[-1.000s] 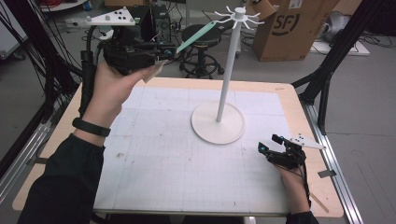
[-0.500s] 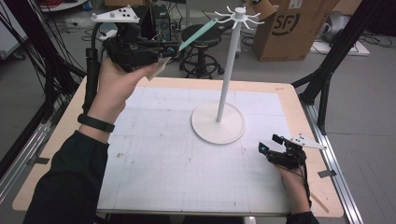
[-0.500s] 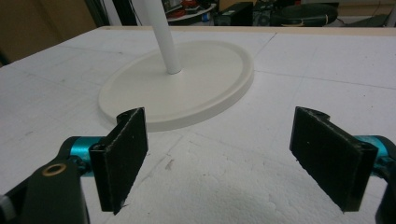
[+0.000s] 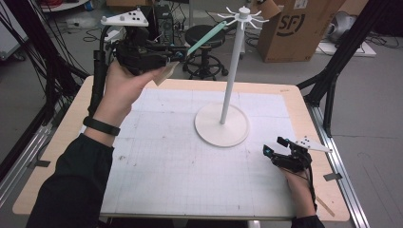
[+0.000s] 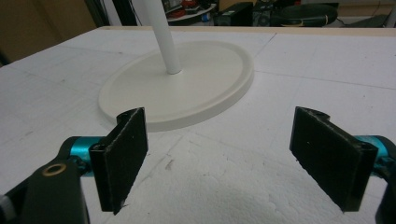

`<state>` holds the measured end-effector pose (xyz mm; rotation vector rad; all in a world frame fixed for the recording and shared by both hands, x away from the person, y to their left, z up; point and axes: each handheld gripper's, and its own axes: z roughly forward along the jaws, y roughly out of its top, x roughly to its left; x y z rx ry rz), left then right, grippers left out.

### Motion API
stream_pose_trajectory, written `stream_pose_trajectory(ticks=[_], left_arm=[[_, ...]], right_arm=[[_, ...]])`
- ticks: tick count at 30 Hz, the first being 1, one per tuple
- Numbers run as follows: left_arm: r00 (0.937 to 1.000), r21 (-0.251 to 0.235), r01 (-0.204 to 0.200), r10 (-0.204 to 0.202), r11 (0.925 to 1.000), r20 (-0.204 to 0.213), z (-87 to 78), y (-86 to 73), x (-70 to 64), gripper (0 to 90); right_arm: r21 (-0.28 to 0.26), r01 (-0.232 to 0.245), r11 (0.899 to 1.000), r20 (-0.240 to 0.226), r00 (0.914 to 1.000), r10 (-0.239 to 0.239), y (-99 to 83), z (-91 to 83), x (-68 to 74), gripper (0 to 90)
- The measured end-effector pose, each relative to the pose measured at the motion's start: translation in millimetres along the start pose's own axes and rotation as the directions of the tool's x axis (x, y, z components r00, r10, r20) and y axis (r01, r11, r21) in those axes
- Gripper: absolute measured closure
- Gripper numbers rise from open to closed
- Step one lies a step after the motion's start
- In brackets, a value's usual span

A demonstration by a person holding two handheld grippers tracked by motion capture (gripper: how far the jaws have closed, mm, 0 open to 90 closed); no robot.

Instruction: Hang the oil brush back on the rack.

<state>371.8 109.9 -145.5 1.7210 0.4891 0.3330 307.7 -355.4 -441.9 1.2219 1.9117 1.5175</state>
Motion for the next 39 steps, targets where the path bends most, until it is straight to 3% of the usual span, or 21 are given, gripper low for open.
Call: stream_pose_trajectory(ticks=[19, 20, 22, 25, 27, 30, 35, 39], left_arm=[[0.9997, 0.044, -0.022, 0.023, 0.9988, -0.009, 21.8, -10.1, -5.2, 81.0], [0.9998, 0.034, -0.016, 0.016, 0.9993, -0.014, 21.5, -12.7, -5.0, 80.0], [0.9998, 0.031, -0.004, 0.004, 0.9995, -0.018, 19.8, -16.1, -3.6, 69.3], [0.9992, 0.024, -0.016, 0.017, 0.9996, -0.036, 12.1, -26.1, -2.5, 56.8], [0.9985, 0.044, -0.033, 0.035, 0.9985, -0.043, 4.5, -36.1, -1.3, 50.2], [0.9983, 0.040, -0.029, 0.031, 0.9988, -0.049, -8.2, -52.5, 0.2, 38.0], [0.9973, 0.054, -0.053, 0.055, 0.9972, -0.049, -34.6, -83.8, 5.2, 27.4], [0.9968, 0.056, -0.040, 0.044, 0.9977, -0.067, -60.4, -117.1, 11.4, 24.9]], right_arm=[[0.000, -0.002, 1.000, -0.001, 1.0000, 0.002, 0.0, 0.0, -0.1, 18.8], [-0.002, 0.000, 1.000, -0.002, 1.0000, 0.000, -0.1, -0.1, -0.3, 18.8], [-0.001, 0.000, 1.000, -0.003, 1.0000, 0.000, -0.1, -0.4, -0.4, 18.8], [-0.001, -0.006, 1.000, -0.003, 1.0000, 0.006, -0.3, -0.7, -1.1, 18.8], [0.000, -0.009, 1.000, 0.001, 1.0000, 0.009, -0.4, -1.0, -1.1, 18.8], [0.001, -0.010, 1.000, 0.002, 0.9999, 0.010, -0.6, -0.8, -1.1, 18.8], [0.007, -0.002, 1.000, 0.007, 1.0000, 0.002, -0.7, -0.7, -1.0, 18.8], [0.012, -0.002, 1.000, 0.008, 1.0000, 0.002, -1.2, -0.2, -1.1, 18.8]])
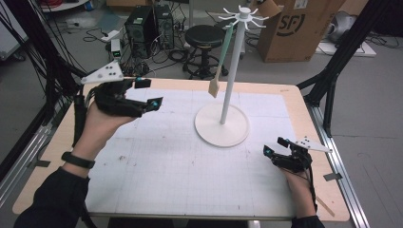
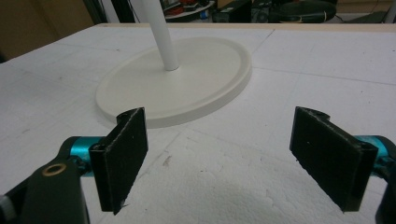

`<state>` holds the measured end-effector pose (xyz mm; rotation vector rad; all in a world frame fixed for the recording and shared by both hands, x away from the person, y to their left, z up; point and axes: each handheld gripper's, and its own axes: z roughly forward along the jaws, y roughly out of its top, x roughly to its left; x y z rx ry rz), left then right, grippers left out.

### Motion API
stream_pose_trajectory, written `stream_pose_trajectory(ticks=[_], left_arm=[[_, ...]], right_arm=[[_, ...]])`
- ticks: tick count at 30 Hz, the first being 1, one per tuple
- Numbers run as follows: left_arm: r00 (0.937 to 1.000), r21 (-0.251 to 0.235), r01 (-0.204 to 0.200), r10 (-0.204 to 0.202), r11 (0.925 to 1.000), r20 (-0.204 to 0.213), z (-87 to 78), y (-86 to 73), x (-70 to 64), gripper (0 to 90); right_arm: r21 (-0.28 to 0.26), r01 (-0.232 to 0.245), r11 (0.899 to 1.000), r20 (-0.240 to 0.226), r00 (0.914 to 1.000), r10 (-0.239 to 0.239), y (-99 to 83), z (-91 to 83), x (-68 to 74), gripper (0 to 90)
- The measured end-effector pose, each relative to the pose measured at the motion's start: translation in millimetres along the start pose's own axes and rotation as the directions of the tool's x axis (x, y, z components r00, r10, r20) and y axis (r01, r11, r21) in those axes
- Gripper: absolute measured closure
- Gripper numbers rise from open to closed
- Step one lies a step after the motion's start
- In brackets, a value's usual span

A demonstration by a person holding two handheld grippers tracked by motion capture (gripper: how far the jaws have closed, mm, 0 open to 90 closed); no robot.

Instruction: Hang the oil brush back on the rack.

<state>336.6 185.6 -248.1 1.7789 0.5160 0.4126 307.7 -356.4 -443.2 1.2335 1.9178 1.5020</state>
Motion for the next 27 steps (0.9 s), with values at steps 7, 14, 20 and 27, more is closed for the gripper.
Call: stream_pose_trajectory(ticks=[7, 14, 20, 27], left_arm=[[0.9988, 0.014, 0.015, -0.014, 0.9998, -0.047, -38.1, -61.3, 12.5, 22.4], [0.9933, 0.045, 0.027, -0.021, 0.9986, -0.114, -63.4, -112.7, 20.7, 20.3], [0.9851, 0.066, 0.042, -0.030, 0.9970, -0.169, -75.3, -151.6, 25.0, 19.8], [0.9771, 0.067, 0.070, -0.055, 0.9953, -0.206, -79.4, -180.9, 27.9, 19.4]], right_arm=[[0.013, 0.005, 1.000, 0.003, 1.0000, -0.005, -0.9, 0.9, 0.8, 18.8], [0.027, 0.018, 0.999, 0.010, 0.9998, -0.018, -2.0, 2.2, 1.4, 18.8], [0.028, 0.018, 0.999, 0.011, 0.9998, -0.018, -2.0, 2.3, 1.9, 18.8], [0.027, 0.021, 0.999, 0.013, 0.9997, -0.021, -2.2, 2.3, 2.1, 18.8]])
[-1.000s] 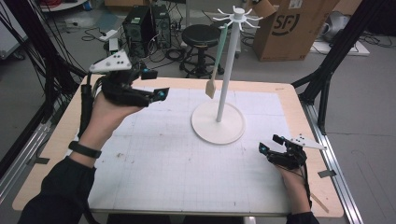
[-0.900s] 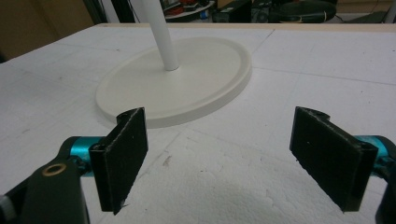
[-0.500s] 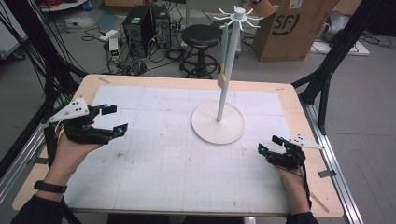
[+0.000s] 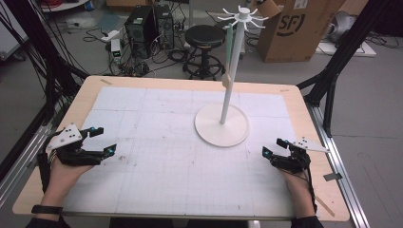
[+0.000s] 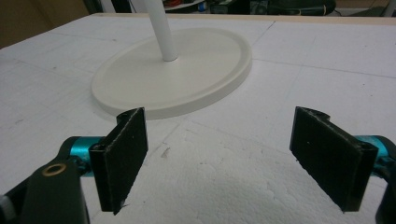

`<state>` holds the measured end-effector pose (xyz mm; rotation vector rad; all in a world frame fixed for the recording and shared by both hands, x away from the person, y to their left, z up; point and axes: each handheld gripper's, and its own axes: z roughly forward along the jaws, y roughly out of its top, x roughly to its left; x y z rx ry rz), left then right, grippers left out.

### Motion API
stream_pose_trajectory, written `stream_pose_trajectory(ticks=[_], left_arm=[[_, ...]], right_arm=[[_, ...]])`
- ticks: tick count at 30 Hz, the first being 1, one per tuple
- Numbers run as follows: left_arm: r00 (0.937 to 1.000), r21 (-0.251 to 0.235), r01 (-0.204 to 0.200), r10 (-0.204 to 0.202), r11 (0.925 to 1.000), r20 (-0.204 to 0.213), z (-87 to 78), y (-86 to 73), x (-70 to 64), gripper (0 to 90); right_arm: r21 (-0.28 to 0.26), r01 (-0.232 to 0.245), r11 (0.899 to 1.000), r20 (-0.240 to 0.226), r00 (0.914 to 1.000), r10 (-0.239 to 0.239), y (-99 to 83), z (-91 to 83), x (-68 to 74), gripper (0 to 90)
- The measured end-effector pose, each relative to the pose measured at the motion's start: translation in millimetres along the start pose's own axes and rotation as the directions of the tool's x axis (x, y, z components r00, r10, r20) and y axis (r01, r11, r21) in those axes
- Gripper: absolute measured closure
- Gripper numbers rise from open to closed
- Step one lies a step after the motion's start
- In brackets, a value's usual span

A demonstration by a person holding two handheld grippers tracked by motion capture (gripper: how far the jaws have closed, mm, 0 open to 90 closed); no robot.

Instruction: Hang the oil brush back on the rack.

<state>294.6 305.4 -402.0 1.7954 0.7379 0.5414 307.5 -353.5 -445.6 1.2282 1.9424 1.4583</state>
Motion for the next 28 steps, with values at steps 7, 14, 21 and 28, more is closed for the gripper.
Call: stream_pose_trajectory(ticks=[7, 14, 21, 28], left_arm=[[0.9999, 0.007, 0.013, -0.013, 0.9999, -0.002, 3.5, -19.1, -0.5, 19.0], [0.9990, -0.004, 0.046, -0.046, 0.9990, 0.001, 7.7, -31.6, -1.0, 18.9], [0.9981, -0.006, 0.060, -0.060, 0.9982, 0.014, 10.9, -33.7, -1.7, 18.8], [0.9974, -0.004, 0.070, -0.070, 0.9976, 0.019, 13.7, -36.2, -1.7, 18.7]], right_arm=[[0.001, 0.003, 1.000, 0.001, 1.0000, -0.003, -0.3, -0.2, 0.5, 18.8], [0.000, -0.001, 1.000, 0.002, 1.0000, 0.001, -0.3, -0.1, 0.6, 18.8], [0.003, 0.005, 1.000, 0.003, 1.0000, -0.005, -0.3, -0.3, 0.3, 18.8], [0.006, 0.000, 1.000, 0.001, 1.0000, 0.000, -0.5, -0.3, 0.6, 18.8]])
